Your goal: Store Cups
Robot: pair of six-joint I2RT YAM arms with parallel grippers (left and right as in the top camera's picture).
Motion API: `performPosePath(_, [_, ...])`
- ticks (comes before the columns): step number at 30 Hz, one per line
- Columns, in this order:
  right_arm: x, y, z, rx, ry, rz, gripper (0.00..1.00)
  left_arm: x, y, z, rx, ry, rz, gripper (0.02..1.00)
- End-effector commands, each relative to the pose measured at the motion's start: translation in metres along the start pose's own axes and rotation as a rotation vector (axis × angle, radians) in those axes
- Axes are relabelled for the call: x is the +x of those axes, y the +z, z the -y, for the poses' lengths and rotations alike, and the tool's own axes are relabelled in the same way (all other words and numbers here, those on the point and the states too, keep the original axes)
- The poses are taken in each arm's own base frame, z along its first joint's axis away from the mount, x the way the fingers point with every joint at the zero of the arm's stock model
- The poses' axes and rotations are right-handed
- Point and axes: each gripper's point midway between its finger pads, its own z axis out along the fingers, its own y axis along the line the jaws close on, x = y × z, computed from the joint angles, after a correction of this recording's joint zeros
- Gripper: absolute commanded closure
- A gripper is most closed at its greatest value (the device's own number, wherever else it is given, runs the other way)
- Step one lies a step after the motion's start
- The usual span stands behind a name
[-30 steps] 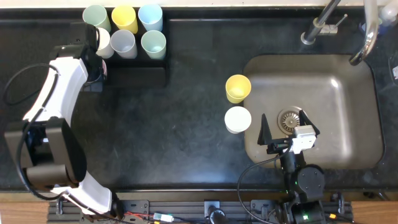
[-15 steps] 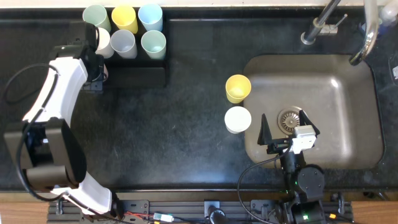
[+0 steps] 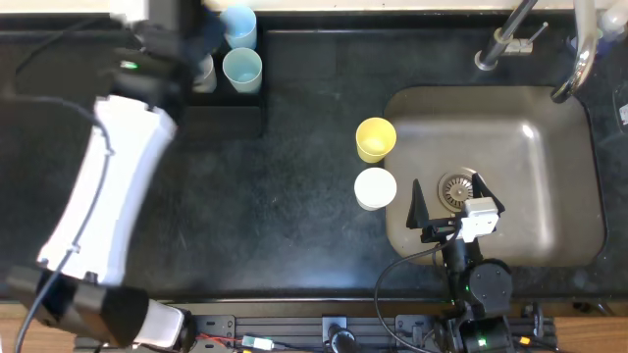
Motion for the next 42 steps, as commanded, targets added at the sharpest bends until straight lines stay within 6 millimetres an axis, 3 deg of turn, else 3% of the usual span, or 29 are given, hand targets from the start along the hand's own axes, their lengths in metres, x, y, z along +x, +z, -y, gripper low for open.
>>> performPosePath(1, [0.004, 0.001, -0.001, -0.004, -0.004, -0.004, 0.005, 0.072, -0.031, 0.06, 0.136, 0.347, -0.1, 0.082])
performPosePath(4, [0.004, 0.001, -0.001, -0.004, -0.003, -0.004, 0.005, 0.127, -0.04, 0.087, 0.213, 0.432, -0.202, 0.069])
performPosePath(7, [0.004, 0.001, -0.001, -0.004, -0.003, -0.004, 0.003, 0.18, -0.043, 0.1, 0.26, 0.502, -0.318, 0.038])
performPosePath(12, [0.004, 0.001, -0.001, -0.004, -0.003, -0.005, 0.003, 0.23, -0.033, 0.085, 0.182, 0.551, -0.471, 0.034])
performPosePath(21, [0.004, 0.001, -0.001, -0.004, -0.004, -0.004, 0.003, 0.272, -0.007, 0.078, 0.098, 0.601, -0.63, 0.049])
performPosePath(30, [0.004, 0.001, -0.001, -0.004, -0.003, -0.004, 0.003, 0.3, 0.016, 0.072, 0.057, 0.615, -0.703, 0.152])
performPosePath(34, [0.004, 0.001, -0.001, -0.004, -0.003, -0.004, 0.003, 0.313, 0.026, 0.069, 0.049, 0.617, -0.733, 0.314])
performPosePath(40, [0.004, 0.001, -0.001, -0.004, -0.004, -0.004, 0.003, 0.321, 0.04, 0.075, 0.049, 0.617, -0.734, 0.877])
performPosePath(42, [0.004, 0.001, -0.001, -0.004, -0.004, -0.004, 0.003, 0.321, 0.041, 0.079, 0.061, 0.612, -0.725, 0.985])
